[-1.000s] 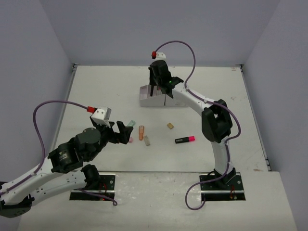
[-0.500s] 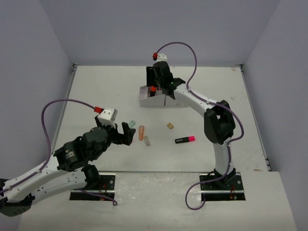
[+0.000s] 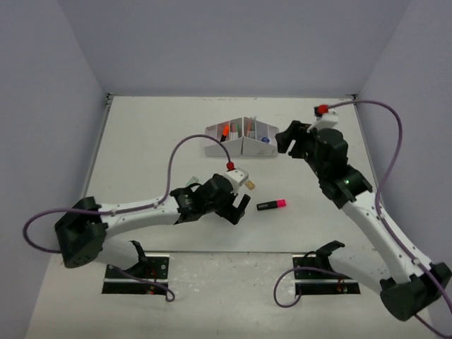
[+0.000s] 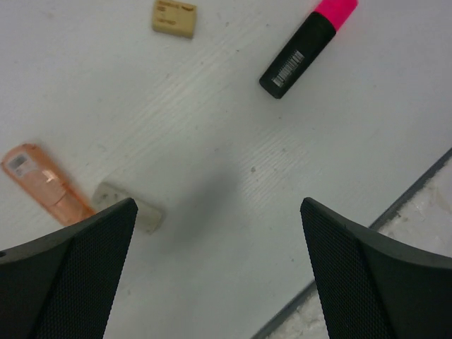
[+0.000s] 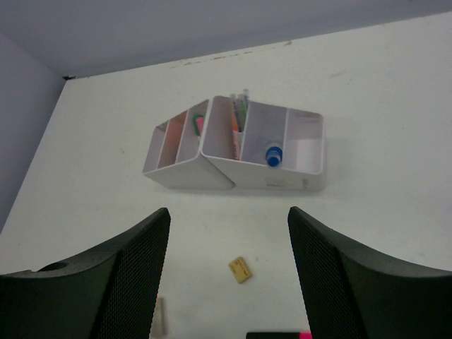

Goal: Sort the stationery into containers
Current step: Place the pen in the storage box, then pick up the pen from the center of the board.

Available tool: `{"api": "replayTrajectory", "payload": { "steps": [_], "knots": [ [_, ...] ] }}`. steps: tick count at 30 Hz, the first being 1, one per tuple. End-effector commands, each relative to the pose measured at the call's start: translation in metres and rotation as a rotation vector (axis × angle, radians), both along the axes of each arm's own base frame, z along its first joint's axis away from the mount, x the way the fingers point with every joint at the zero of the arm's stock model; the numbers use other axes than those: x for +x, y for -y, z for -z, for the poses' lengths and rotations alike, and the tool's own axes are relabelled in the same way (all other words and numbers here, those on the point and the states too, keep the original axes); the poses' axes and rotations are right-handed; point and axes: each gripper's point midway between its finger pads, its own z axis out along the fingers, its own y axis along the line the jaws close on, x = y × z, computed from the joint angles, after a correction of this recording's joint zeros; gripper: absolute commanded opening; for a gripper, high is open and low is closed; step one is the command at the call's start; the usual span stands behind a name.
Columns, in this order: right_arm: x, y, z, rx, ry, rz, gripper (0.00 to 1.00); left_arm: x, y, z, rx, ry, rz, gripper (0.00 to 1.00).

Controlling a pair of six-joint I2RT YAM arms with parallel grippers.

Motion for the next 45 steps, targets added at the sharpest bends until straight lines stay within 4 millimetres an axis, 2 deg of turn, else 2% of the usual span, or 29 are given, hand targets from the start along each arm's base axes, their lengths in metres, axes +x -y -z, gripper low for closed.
{"api": "replayTrajectory", "payload": {
  "steps": [1, 4, 8, 9, 12, 16, 19, 21, 22, 24, 26, 28, 29, 31, 32, 33, 36, 38, 40, 41, 43, 45],
  "knots": [
    [-0.045, 0.022, 0.035, 0.075, -0.061, -0.009, 0.7, 0.019, 0.08, -0.011, -0.043, 0.113, 0.245, 1.0],
    [-0.064, 0.034, 0.034, 0.081, -0.033, 0.002, 0.69, 0.03, 0.1, 0.009, 0.043, 0.161, 0.31, 1.0],
    [-0.078, 0.042, 0.035, 0.088, -0.018, 0.011, 0.68, 0.03, 0.124, 0.018, 0.026, 0.18, 0.417, 0.96],
    [-0.08, 0.043, 0.035, 0.091, -0.016, 0.011, 0.68, 0.028, 0.125, 0.018, 0.021, 0.181, 0.435, 0.94],
    [-0.088, 0.044, 0.026, 0.104, 0.019, -0.007, 0.67, 0.025, 0.136, 0.036, 0.035, 0.143, 0.484, 0.86],
    [-0.096, 0.041, 0.017, 0.118, 0.06, -0.048, 0.67, 0.029, 0.144, 0.059, 0.078, 0.127, 0.516, 0.69],
    [-0.103, 0.04, 0.012, 0.119, 0.086, -0.076, 0.67, 0.031, 0.146, 0.07, 0.096, 0.116, 0.513, 0.66],
    [-0.108, 0.041, 0.008, 0.119, 0.11, -0.088, 0.67, 0.031, 0.148, 0.078, 0.108, 0.102, 0.514, 0.59],
    [-0.11, 0.043, 0.007, 0.119, 0.12, -0.086, 0.67, 0.032, 0.147, 0.081, 0.119, 0.098, 0.507, 0.51],
    [-0.113, 0.046, 0.005, 0.119, 0.14, -0.081, 0.66, 0.031, 0.139, 0.09, 0.16, 0.069, 0.502, 0.35],
    [-0.116, 0.049, 0.001, 0.124, 0.162, -0.076, 0.66, 0.029, 0.134, 0.092, 0.174, 0.061, 0.494, 0.13],
    [-0.117, 0.052, 0.0, 0.13, 0.17, -0.061, 0.64, 0.029, 0.127, 0.09, 0.184, 0.062, 0.478, 0.01],
    [-0.117, 0.052, 0.001, 0.132, 0.167, -0.06, 0.64, 0.029, 0.124, 0.088, 0.187, 0.065, 0.47, 0.0],
    [-0.114, 0.051, 0.005, 0.148, 0.15, -0.047, 0.63, 0.032, 0.117, 0.074, 0.17, 0.081, 0.406, 0.0],
    [-0.113, 0.049, 0.008, 0.15, 0.14, -0.05, 0.63, 0.034, 0.109, 0.06, 0.158, 0.108, 0.371, 0.0],
    [-0.111, 0.047, 0.012, 0.151, 0.129, -0.056, 0.63, 0.039, 0.108, 0.058, 0.157, 0.122, 0.337, 0.0],
    [-0.105, 0.027, 0.029, 0.178, 0.059, -0.125, 0.65, 0.048, 0.087, -0.014, -0.007, 0.25, 0.162, 0.0],
    [-0.106, 0.008, 0.026, 0.216, 0.064, -0.218, 0.69, 0.041, 0.069, -0.054, -0.14, 0.321, 0.117, 0.0],
    [-0.109, -0.014, 0.02, 0.258, 0.058, -0.338, 0.82, 0.032, 0.057, -0.097, -0.326, 0.41, 0.093, 0.0],
    [-0.111, -0.025, 0.016, 0.285, 0.052, -0.395, 0.87, 0.026, 0.048, -0.11, -0.391, 0.439, 0.093, 0.0],
    [-0.118, -0.043, 0.007, 0.351, 0.028, -0.488, 0.89, 0.017, 0.033, -0.131, -0.504, 0.484, 0.075, 0.0],
    [-0.12, -0.057, -0.001, 0.385, 0.039, -0.53, 0.88, 0.011, 0.017, -0.14, -0.565, 0.509, 0.046, 0.0]
  ]
}}
